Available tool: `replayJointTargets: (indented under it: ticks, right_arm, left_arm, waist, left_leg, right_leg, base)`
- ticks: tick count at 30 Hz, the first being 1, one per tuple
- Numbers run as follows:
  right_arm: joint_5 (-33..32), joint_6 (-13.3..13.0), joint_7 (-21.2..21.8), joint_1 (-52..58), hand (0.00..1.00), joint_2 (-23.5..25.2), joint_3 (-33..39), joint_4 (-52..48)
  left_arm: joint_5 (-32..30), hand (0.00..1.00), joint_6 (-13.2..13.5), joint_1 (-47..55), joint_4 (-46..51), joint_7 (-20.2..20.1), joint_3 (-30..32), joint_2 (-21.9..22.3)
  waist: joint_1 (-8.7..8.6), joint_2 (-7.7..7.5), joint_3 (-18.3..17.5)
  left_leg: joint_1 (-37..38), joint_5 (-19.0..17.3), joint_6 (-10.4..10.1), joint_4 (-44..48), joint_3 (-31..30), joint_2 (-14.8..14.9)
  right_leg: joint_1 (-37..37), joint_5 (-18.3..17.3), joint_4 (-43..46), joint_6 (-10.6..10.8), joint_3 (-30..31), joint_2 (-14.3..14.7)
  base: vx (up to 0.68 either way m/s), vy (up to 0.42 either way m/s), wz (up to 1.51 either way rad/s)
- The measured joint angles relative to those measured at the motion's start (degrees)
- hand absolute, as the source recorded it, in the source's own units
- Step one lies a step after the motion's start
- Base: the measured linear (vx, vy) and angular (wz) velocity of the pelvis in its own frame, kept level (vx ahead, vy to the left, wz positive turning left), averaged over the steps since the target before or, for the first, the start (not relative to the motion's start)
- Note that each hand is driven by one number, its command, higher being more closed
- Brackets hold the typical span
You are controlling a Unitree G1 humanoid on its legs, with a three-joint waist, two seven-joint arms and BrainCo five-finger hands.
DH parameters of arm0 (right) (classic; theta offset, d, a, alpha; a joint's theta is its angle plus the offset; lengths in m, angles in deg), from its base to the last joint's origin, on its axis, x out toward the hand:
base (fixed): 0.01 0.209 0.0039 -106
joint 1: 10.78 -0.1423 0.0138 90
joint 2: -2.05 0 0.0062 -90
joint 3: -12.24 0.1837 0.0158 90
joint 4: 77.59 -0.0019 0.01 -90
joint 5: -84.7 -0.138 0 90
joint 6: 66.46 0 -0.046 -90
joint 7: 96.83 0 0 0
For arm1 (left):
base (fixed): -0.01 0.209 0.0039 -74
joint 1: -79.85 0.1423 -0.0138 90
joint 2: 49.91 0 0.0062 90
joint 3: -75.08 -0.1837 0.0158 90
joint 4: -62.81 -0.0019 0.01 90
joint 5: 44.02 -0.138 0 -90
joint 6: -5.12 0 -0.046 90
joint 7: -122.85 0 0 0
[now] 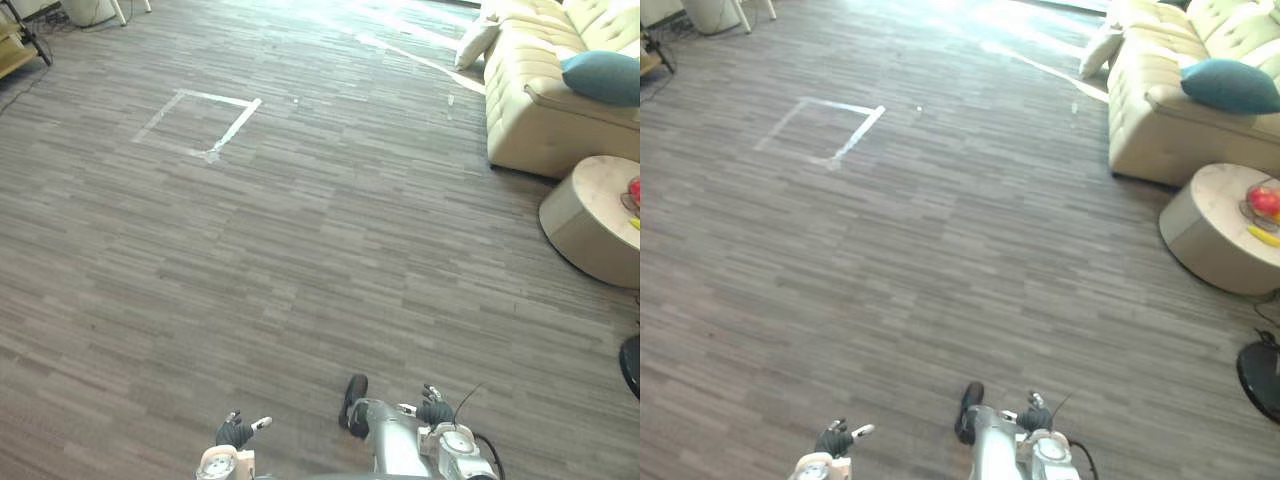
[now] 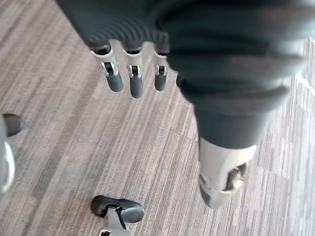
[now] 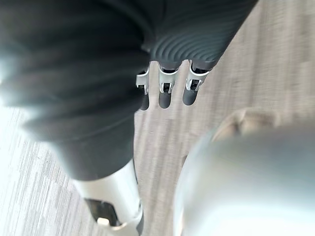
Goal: Pick up cushions and gather them together orderly.
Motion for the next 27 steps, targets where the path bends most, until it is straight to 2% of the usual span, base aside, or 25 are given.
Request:
replayJointTargets:
  ticks: [2,3,4,6,8,9,10,11,12,13,14,15,16,17,18,19,20,21,22,23,24,25,26,27]
  right_arm:
    - [0.0,0.2,0.0,-0.5,0.0,-1.2,0.0,0.1]
    - [0.0,0.9,-0.1,-0.7,0.0,-1.4,0.0,0.5]
    - [0.0,1.2,-0.2,-0.6,0.0,-1.0,-0.1,1.0]
    - [0.0,1.7,-0.3,-0.3,0.0,0.1,-0.4,2.6]
    - [0.0,2.0,-0.3,-0.2,0.0,0.4,-0.5,2.8]
    - [-0.1,2.1,-0.3,-0.2,0.0,0.6,-0.5,3.1]
    - [0.0,2.2,-0.4,-0.1,0.0,0.7,-0.5,3.3]
    - [0.0,2.2,-0.4,0.0,0.0,0.7,-0.5,3.4]
    - [0.0,2.2,-0.5,0.2,0.0,0.8,-0.5,3.6]
    - [0.1,2.1,-0.7,0.6,0.0,0.8,-0.5,3.9]
    - [0.1,2.1,-0.9,0.7,0.0,0.8,-0.7,4.3]
    - [0.1,2.1,-1.2,0.8,0.0,1.2,-1.3,5.0]
    - [0.4,2.0,-1.3,1.1,0.0,2.3,-1.4,5.2]
    - [0.7,2.0,-1.3,1.1,0.0,2.5,-1.4,4.9]
    - [1.4,1.8,-1.3,1.6,0.0,2.7,-1.6,4.8]
    - [1.5,1.7,-1.5,1.7,0.0,3.0,-1.5,4.8]
    - [1.9,1.5,-1.3,1.5,0.0,3.4,-1.8,4.4]
    - [1.8,1.4,-1.1,1.4,0.0,3.7,-1.6,4.4]
    - [1.8,1.3,-1.1,1.4,0.0,3.7,-1.7,4.2]
    - [1.9,1.3,-1.0,1.4,0.0,3.6,-1.8,3.5]
    - [1.9,1.2,-0.8,1.6,0.0,3.3,-2.3,2.5]
    - [1.9,1.0,-0.8,1.5,0.0,3.2,-2.3,2.3]
    - [1.8,0.6,-0.7,1.2,0.0,2.8,-2.2,1.7]
    - [1.7,0.6,-0.6,0.7,0.0,2.3,-2.1,0.5]
  left_arm:
    - [-0.5,0.0,-0.1,-0.5,-0.2,-0.5,1.0,1.1]
    - [-0.8,0.0,0.0,-0.6,0.1,-0.6,1.6,1.7]
    - [-0.9,0.0,0.1,-0.5,0.8,-0.6,2.1,1.6]
    - [-0.9,0.0,0.4,-0.2,1.8,-0.6,2.2,0.5]
    - [-0.5,0.0,0.6,-0.2,3.0,-0.5,3.2,0.5]
    - [0.0,0.0,0.7,-0.2,3.6,-0.5,3.7,0.5]
    - [0.9,0.0,0.9,-0.3,4.2,-0.4,4.3,0.5]
    - [1.1,0.0,1.0,-0.3,4.4,-0.4,4.3,0.4]
    - [1.5,0.0,1.3,-0.4,4.7,-0.3,4.3,0.3]
    - [1.7,0.0,1.7,-0.3,5.1,-0.3,4.2,0.4]
    - [2.0,0.0,1.9,-0.3,5.3,-0.2,4.1,0.4]
    - [2.5,0.0,2.0,-0.3,5.6,-0.2,3.8,-0.1]
    - [2.5,0.0,1.9,-0.4,5.8,-0.1,3.9,-0.6]
    - [2.5,0.0,1.9,-0.4,5.8,-0.1,3.9,-0.8]
    - [2.5,0.0,1.9,-0.4,5.7,-0.1,4.1,-0.9]
    - [2.5,0.0,1.9,-0.4,5.4,-0.1,4.1,-1.3]
    - [2.5,0.0,1.7,-1.0,4.3,0.0,3.8,-2.4]
    - [2.5,0.0,1.4,-1.5,3.0,0.4,3.7,-2.7]
    - [2.5,0.0,1.2,-1.5,2.6,0.5,3.7,-2.8]
    - [2.5,0.0,0.2,-1.3,1.4,0.9,3.6,-2.6]
    - [2.4,0.0,0.2,-0.8,0.7,0.8,2.6,-2.6]
    - [2.4,0.0,0.2,-0.7,0.6,0.9,2.0,-2.6]
    - [2.5,0.0,0.1,-0.7,0.5,0.8,1.3,-2.4]
    - [2.5,0.0,-0.2,-0.7,0.3,0.8,1.0,-2.0]
  waist:
    - [-0.06,2.74,1.1]
    - [0.09,3.47,2.0]
    - [0.2,3.62,2.4]
    - [0.62,1.71,3.0]
    - [0.95,1.55,2.8]
    - [1.45,1.58,2.8]
    - [2.17,1.51,2.9]
    - [2.4,1.3,3.0]
    - [2.54,0.64,3.1]
    - [3.04,0.13,2.9]
    - [3.24,0.14,2.9]
    - [3.86,-1.2,2.2]
    - [3.56,-2.24,1.2]
    - [3.31,-2.71,1.0]
    - [3.39,-3.44,0.3]
    - [3.44,-3.97,0.1]
    - [3.21,-5.97,0.2]
    - [3.06,-6.58,0.7]
    - [3.0,-6.52,0.8]
    - [2.89,-6.25,0.9]
    - [2.57,-5.72,0.8]
    - [2.43,-5.42,0.8]
    - [2.08,-4.74,0.7]
    - [1.63,-3.88,1.0]
  left_leg:
    - [-8.2,7.7,-6.0,20.7,-4.3,3.9]
    - [-12.3,7.3,-7.4,32.6,-4.5,6.1]
    - [-14.6,5.7,-6.7,39.5,-3.4,7.7]
    - [-19.1,1.9,-3.0,43.5,0.0,8.2]
    - [-25.7,-1.2,-0.6,40.0,2.2,8.1]
    - [-28.5,-2.2,0.1,36.0,2.9,7.8]
    - [-31.6,-2.7,0.7,27.5,2.8,6.4]
    - [-32.5,-2.6,0.8,23.9,2.4,5.6]
    - [-33.5,-1.1,0.8,14.7,1.4,3.2]
    - [-33.8,3.7,0.2,-0.1,-1.1,0.5]
    - [-34.4,7.5,-0.2,-4.7,-2.2,0.0]
    - [-35.2,13.4,2.7,-1.8,-2.0,-1.0]
    - [-36.7,10.4,5.1,2.3,-2.0,-2.0]
    - [-37.3,8.6,6.0,4.4,-2.2,-2.3]
    - [-37.4,5.6,8.1,7.5,-1.9,-2.9]
    - [-36.7,4.5,8.5,8.0,-1.6,-3.4]
    - [-33.1,1.5,9.6,8.1,-0.5,-5.4]
    - [-28.4,-1.3,9.9,6.9,-0.6,-7.2]
    - [-26.6,-2.0,10.1,6.4,-0.6,-7.5]
    - [-19.0,-3.1,10.3,2.2,-0.6,-8.2]
    - [-13.5,-2.9,10.0,-2.0,-0.6,-8.1]
    - [-11.4,-2.9,10.0,-3.7,-0.6,-7.9]
    - [-7.5,-2.9,9.9,-6.7,-0.6,-7.5]
    - [-4.8,-2.9,9.9,-8.9,-0.6,-6.5]
  right_leg:
    - [3.9,-3.0,-1.0,-0.1,0.6,2.4]
    - [8.1,-3.9,-3.6,-0.2,1.4,4.6]
    - [12.7,-4.3,-6.3,-0.3,2.6,6.0]
    - [21.0,-4.9,-12.5,0.2,5.1,7.0]
    - [26.1,-5.2,-17.7,0.6,7.9,7.7]
    - [27.8,-4.9,-19.3,1.4,9.2,7.7]
    - [30.3,-5.2,-21.0,2.5,10.8,7.2]
    - [31.3,-5.4,-21.6,3.0,11.2,6.7]
    - [33.1,-6.2,-22.7,4.2,11.8,5.4]
    - [35.4,-7.6,-24.5,6.0,12.8,3.9]
    - [36.8,-8.3,-25.3,6.7,13.5,3.5]
    - [38.3,-10.2,-25.4,7.9,14.3,1.9]
    - [37.8,-10.7,-22.9,7.8,13.8,0.3]
    - [36.4,-10.6,-19.8,7.9,13.7,-0.4]
    - [33.0,-10.7,-10.5,8.3,14.1,-2.0]
    - [31.5,-10.7,-5.8,8.6,14.4,-2.8]
    - [25.2,-6.8,10.9,11.8,15.6,-6.4]
    - [20.6,-5.3,24.2,12.2,15.9,-8.6]
    - [19.5,-5.6,27.0,12.0,15.7,-8.9]
    - [16.5,-8.1,32.0,10.6,13.1,-9.2]
    - [14.1,-10.8,31.0,8.9,9.1,-8.9]
    - [12.5,-11.9,29.5,8.1,7.1,-8.7]
    - [8.2,-13.2,24.8,7.4,4.1,-7.7]
    - [4.4,-13.0,17.4,7.1,1.8,-6.0]
  base:
    - [0.73,-0.174,-0.39]
    - [0.65,-0.071,-0.52]
    - [0.74,-0.055,-0.57]
    - [0.53,-0.043,-0.53]
    - [0.43,0.004,-0.64]
    - [0.58,0.116,-0.82]
    - [0.51,0.15,-0.62]
    - [0.52,0.174,-0.52]
    - [0.51,0.242,-0.44]
    - [0.5,0.257,-0.49]
    - [0.65,0.361,-0.59]
    - [0.6,0.317,-0.42]
    - [0.64,0.309,-0.3]
    - [0.64,0.289,-0.13]
    - [0.52,0.237,-0.09]
    - [0.63,0.287,-0.04]
    - [0.62,0.242,0.09]
    - [0.62,0.215,0.11]
    - [0.63,0.156,0.08]
    - [0.65,0.114,0.08]
    - [0.73,0.111,0.08]
    - [0.72,0.08,0.12]
    - [0.74,0.027,0.13]
    - [0.67,-0.014,0.17]
